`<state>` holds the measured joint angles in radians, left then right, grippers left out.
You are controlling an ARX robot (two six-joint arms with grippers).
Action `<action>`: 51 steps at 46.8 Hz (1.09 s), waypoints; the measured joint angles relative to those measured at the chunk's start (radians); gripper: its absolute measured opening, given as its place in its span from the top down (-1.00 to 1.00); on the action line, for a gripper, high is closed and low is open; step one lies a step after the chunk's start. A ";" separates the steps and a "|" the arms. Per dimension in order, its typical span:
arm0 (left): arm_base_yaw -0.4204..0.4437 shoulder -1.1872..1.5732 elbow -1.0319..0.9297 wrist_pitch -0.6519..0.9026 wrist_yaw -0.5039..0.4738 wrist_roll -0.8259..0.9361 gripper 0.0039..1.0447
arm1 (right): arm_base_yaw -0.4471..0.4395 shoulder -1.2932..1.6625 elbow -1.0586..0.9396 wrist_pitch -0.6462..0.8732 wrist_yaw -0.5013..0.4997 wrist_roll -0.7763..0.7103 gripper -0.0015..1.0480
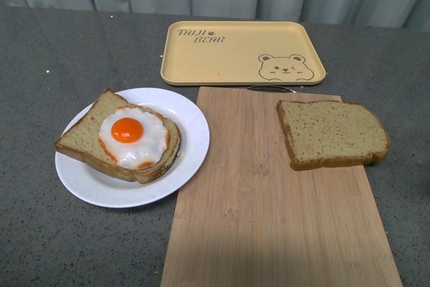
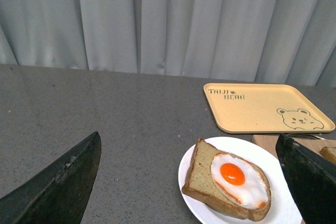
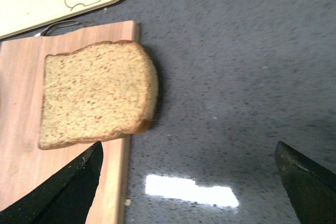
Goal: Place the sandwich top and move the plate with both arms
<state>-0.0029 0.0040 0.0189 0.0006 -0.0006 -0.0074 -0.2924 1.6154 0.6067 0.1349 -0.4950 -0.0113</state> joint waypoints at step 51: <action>0.000 0.000 0.000 0.000 0.000 0.000 -0.88 | 0.114 0.586 0.446 -0.101 -0.312 0.338 -0.26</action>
<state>-0.0029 0.0040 0.0189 0.0006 -0.0010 -0.0074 -0.1787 2.2009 1.0527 0.0341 -0.8070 0.3271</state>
